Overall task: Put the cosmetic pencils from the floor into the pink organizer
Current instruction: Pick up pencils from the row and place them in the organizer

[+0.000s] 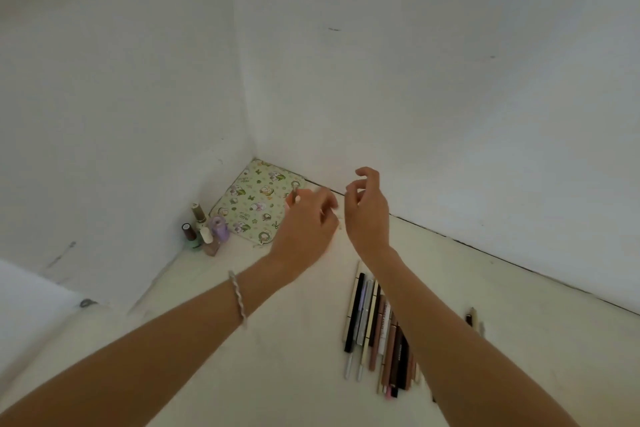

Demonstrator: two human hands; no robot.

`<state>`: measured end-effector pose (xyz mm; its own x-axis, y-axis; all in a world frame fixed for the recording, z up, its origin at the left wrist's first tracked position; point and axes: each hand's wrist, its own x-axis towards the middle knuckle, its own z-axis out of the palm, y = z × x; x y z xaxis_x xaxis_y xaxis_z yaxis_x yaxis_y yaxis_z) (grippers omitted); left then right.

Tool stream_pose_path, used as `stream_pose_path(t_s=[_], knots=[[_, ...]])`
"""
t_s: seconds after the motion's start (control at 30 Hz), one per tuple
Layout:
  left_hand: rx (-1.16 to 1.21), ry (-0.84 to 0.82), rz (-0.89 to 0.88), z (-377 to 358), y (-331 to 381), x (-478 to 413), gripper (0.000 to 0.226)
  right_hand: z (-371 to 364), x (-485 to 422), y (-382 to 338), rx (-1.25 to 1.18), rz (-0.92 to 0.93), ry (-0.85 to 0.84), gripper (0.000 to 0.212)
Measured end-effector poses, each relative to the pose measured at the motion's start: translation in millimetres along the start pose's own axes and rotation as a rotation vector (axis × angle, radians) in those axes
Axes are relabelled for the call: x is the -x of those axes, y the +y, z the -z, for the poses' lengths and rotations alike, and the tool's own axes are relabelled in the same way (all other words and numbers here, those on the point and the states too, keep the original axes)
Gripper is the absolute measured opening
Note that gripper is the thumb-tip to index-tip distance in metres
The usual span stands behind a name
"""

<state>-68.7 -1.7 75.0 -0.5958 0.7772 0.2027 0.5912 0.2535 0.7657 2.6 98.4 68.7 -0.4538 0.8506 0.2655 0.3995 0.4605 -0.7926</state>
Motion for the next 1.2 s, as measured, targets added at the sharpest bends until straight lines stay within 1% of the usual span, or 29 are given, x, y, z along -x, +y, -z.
stream_pose_path(t_s=[0.07, 0.13, 0.17, 0.23, 0.3, 0.4, 0.47, 0.6, 0.8, 0.87, 0.93, 0.97, 1.03, 1.1, 1.13, 1.2], knots=[[-0.130, -0.226, 0.025, -31.9, 2.4, 14.2, 0.013, 15.1, 0.2, 10.4, 0.003, -0.037, 0.006, 0.024], [-0.172, -0.426, 0.167, -61.6, -2.6, 28.1, 0.018, 27.6, 3.6, 22.6, -0.002, -0.080, 0.010, 0.023], [-0.201, -0.487, 0.242, -74.2, -7.6, 34.0, 0.020, 32.4, 7.0, 28.9, -0.007, -0.104, 0.007, 0.023], [-0.279, -0.535, 0.349, -96.1, -16.1, 41.9, 0.023, 41.4, 13.9, 44.0, -0.008, -0.146, -0.015, 0.021], [-0.334, -0.525, 0.414, -111.3, -18.7, 44.5, 0.025, 48.8, 20.7, 59.7, 0.003, -0.174, -0.044, 0.021], [-0.411, -0.518, 0.413, -126.7, -20.8, 45.1, 0.031, 56.3, 29.9, 78.2, 0.035, -0.195, -0.084, 0.023], [-0.427, -0.501, 0.426, -131.1, -21.2, 44.6, 0.029, 59.2, 33.3, 86.2, 0.042, -0.215, -0.101, 0.024], [-0.349, -0.471, 0.537, -133.0, -22.6, 40.5, 0.023, 56.5, 36.8, 95.2, 0.048, -0.262, -0.151, 0.022], [-0.263, -0.454, 0.580, -125.8, -26.2, 39.2, 0.023, 46.4, 36.3, 96.4, 0.055, -0.284, -0.202, 0.022], [-0.176, -0.408, 0.585, -118.9, -24.4, 36.4, 0.020, 44.5, 35.4, 97.1, 0.083, -0.292, -0.218, 0.021], [-0.017, -0.359, 0.572, -106.3, -20.0, 27.0, 0.022, 42.6, 33.8, 98.2, 0.155, -0.329, -0.279, 0.019], [0.098, -0.335, 0.568, -96.8, -16.2, 21.4, 0.028, 40.1, 33.9, 99.0, 0.212, -0.362, -0.334, 0.018], [0.310, -0.278, 0.545, -75.0, -6.8, 10.5, 0.048, 31.2, 37.6, 98.0, 0.358, -0.432, -0.488, 0.015], [0.461, -0.227, 0.514, -55.7, 2.1, 3.1, 0.065, 19.5, 46.0, 93.6, 0.485, -0.466, -0.599, 0.012], [0.521, -0.213, 0.494, -48.5, 6.4, 0.9, 0.068, 14.2, 50.5, 91.3, 0.539, -0.461, -0.612, 0.013], [0.589, -0.183, 0.450, -37.8, 12.5, -0.9, 0.067, 3.8, 58.1, 87.5, 0.654, -0.416, -0.598, 0.020]])
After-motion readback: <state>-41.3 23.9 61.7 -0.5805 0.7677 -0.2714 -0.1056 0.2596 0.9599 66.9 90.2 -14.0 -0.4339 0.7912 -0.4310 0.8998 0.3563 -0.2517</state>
